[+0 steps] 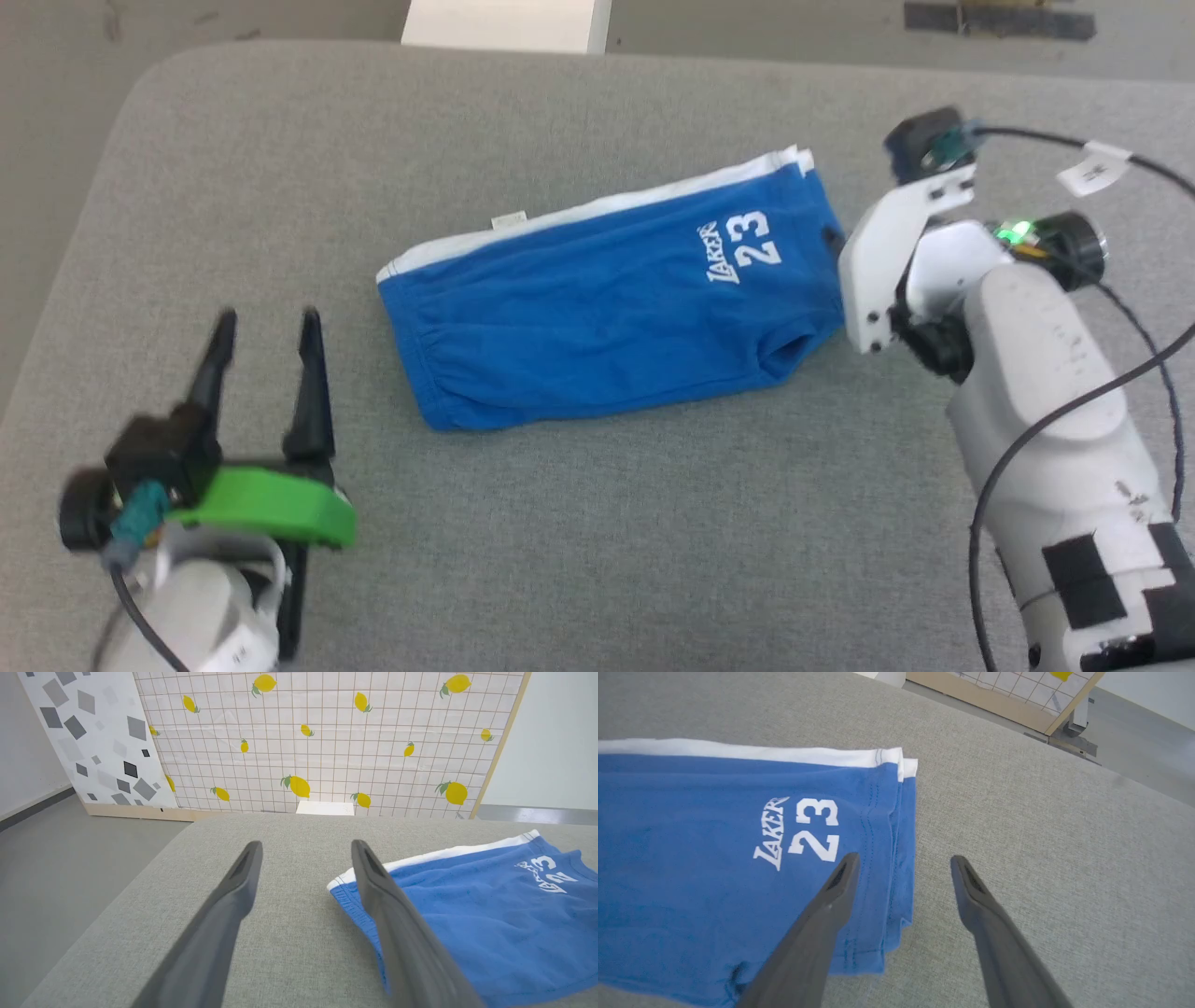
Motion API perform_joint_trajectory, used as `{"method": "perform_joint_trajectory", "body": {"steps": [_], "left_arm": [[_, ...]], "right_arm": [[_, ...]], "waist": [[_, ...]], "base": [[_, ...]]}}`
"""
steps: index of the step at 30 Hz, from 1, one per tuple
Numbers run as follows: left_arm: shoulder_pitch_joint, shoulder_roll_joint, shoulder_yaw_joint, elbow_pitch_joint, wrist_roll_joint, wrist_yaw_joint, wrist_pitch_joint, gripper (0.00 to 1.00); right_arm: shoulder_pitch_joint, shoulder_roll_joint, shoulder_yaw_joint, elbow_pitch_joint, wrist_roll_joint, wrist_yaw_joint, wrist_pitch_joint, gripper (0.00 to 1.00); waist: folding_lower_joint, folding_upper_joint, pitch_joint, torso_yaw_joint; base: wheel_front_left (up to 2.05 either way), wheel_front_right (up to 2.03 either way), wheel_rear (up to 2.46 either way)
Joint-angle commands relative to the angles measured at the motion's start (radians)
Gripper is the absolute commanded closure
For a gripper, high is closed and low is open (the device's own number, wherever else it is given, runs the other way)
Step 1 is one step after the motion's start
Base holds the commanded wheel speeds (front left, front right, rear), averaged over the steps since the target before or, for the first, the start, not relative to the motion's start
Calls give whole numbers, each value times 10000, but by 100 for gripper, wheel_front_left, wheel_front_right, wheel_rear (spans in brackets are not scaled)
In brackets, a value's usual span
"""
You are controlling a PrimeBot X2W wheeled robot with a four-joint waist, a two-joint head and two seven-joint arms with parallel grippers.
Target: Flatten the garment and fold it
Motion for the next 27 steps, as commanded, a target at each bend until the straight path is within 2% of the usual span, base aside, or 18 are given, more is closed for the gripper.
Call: {"method": "perform_joint_trajectory", "body": {"steps": [1, 9, 19, 20, 21, 24, 27], "left_arm": [[279, -209, 158, -53, 107, -144, -43, 0], [491, -1014, 692, 107, 633, -980, -44, 0], [435, -1613, 1232, 462, 1043, -1689, -45, 0], [440, -1664, 1258, 500, 1035, -1759, -45, 0], [434, -1724, 1270, 561, 1014, -1842, -45, 0], [368, -1833, 1234, 726, 849, -2034, 6, 0], [88, -1957, 1047, 785, 493, -2151, 845, 0]], "right_arm": [[168, -3, 117, -179, 81, -17, 206, 0], [424, -100, 35, -116, -510, -17, 1402, 0], [839, -93, -648, 382, -1162, -17, 2584, 0], [858, -82, -699, 384, -1123, -17, 2648, 36], [866, -68, -692, 355, -1081, -17, 2663, 100], [850, -42, -671, 215, -924, -17, 2593, 100], [803, -25, -630, -4, -766, -17, 2427, 100]], "waist": [[0, 0, -220, -31], [0, 0, 144, 515], [0, 0, 403, 753], [0, 0, 419, 741], [0, 0, 434, 723], [0, 0, 428, 624], [0, 0, 385, 537]], "base": [[0, 0, 0], [0, 0, 0], [0, 0, 0], [0, 0, 0], [0, 0, 0], [0, 0, 0], [0, 0, 0]]}}
